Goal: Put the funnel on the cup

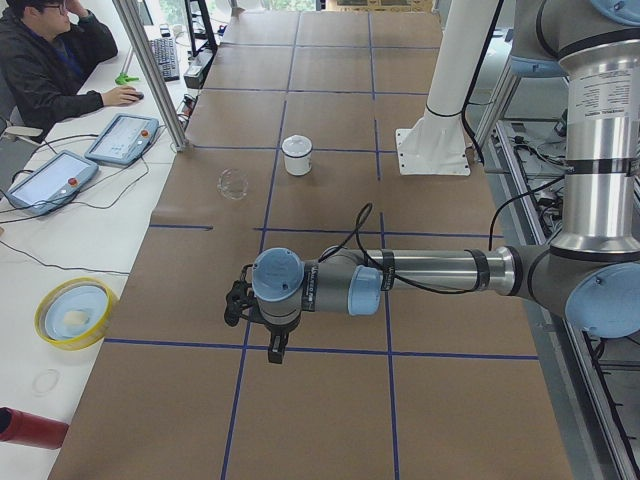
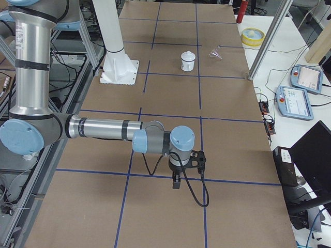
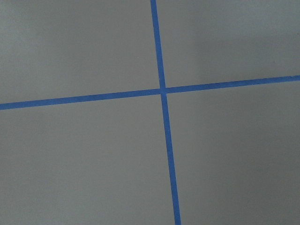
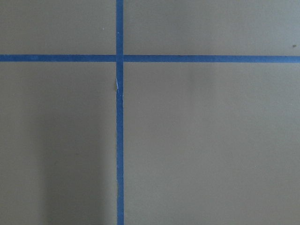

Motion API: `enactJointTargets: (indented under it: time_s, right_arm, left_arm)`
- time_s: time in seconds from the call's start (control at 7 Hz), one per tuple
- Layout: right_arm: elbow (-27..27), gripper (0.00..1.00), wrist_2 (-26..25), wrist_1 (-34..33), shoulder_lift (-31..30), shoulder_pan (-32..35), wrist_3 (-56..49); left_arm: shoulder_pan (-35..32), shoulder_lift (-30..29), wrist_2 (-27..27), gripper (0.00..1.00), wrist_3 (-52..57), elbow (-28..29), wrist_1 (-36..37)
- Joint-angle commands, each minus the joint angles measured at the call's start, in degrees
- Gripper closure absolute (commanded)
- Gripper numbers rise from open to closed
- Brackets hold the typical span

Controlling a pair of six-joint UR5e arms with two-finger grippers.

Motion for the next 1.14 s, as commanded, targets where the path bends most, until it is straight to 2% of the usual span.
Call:
enactJointTargets:
  time_s: [0.0,0.29,0.43,0.57,0.71,0.86,1.0]
  right_arm:
    - [0.0,0.0,0.0,0.0,0.0,0.0,0.0]
    - [0.0,0.0,0.0,0.0,0.0,0.0,0.0]
    - [0.0,0.0,0.0,0.0,0.0,0.0,0.0]
    - [0.0,0.0,0.0,0.0,0.0,0.0,0.0]
    - [0.0,0.0,0.0,0.0,0.0,0.0,0.0]
    - [0.0,0.0,0.0,0.0,0.0,0.0,0.0]
    - [0.0,0.0,0.0,0.0,0.0,0.0,0.0]
  left_arm:
    - [0.09,-0.1,0.06,0.0,0.09,-0.02,0.0]
    - [0.0,-0.1,0.58,0.0,0.35,-0.1,-0.17]
    - [0.18,-0.27,7.72,0.0,0.0,-1.5,-3.31]
    - [0.18,-0.71,11.01,0.0,-0.17,-4.47,-6.21]
    - [0.61,-3.59,10.96,0.0,-0.18,-5.2,-7.81]
    - [1.14,-8.58,10.96,0.0,0.0,-3.55,-14.17]
    - [1.75,-10.28,9.74,0.0,-0.09,-3.97,-21.29]
